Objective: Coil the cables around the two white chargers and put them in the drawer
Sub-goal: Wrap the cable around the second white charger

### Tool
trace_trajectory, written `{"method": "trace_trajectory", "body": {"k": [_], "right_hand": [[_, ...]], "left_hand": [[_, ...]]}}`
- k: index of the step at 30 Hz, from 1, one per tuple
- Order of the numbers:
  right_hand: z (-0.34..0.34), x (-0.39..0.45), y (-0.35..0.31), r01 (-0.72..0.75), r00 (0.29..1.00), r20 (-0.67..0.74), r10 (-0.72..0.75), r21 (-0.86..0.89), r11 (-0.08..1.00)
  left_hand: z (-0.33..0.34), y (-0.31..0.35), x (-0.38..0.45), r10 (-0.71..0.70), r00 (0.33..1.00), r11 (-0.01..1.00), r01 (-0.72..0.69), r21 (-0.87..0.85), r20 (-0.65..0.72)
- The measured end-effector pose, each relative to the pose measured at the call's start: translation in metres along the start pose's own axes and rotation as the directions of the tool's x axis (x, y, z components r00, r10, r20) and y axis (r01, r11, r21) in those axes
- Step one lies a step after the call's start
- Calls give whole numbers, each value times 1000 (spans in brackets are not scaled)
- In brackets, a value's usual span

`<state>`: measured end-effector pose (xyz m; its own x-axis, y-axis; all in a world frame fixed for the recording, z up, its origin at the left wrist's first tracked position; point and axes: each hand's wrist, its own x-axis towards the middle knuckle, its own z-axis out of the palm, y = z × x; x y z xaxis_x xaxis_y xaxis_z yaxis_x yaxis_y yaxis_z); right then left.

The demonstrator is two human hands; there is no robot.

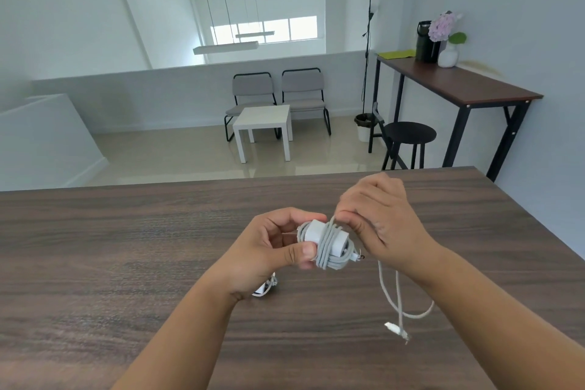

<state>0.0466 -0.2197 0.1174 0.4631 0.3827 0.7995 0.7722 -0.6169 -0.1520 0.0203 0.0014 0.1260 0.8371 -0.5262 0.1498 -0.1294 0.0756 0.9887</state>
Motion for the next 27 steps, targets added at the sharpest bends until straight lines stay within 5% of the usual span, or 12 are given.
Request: {"method": "trace_trajectory", "body": {"k": [8, 13, 19, 24, 27], "right_hand": [[-5, 5, 0, 183, 983, -29, -183, -14, 983], [5, -8, 10, -20, 994, 108, 21, -8, 1000], [16, -14, -2, -257, 962, 139, 236, 153, 954], [28, -17, -10, -531, 844, 315, 434, 610, 589], [35, -25, -12, -549, 832, 334, 442, 609, 572]], "left_hand": [[1, -7, 1, -66, 996, 959, 82, 270, -67], [5, -6, -1, -49, 998, 963, 58, 265, -41], [-1, -10, -1, 41, 994, 996, -34, 80, -99], [8, -16, 2, 64, 991, 974, -88, -207, -119], [12, -20, 5, 66, 981, 944, -121, -307, -182]]}}
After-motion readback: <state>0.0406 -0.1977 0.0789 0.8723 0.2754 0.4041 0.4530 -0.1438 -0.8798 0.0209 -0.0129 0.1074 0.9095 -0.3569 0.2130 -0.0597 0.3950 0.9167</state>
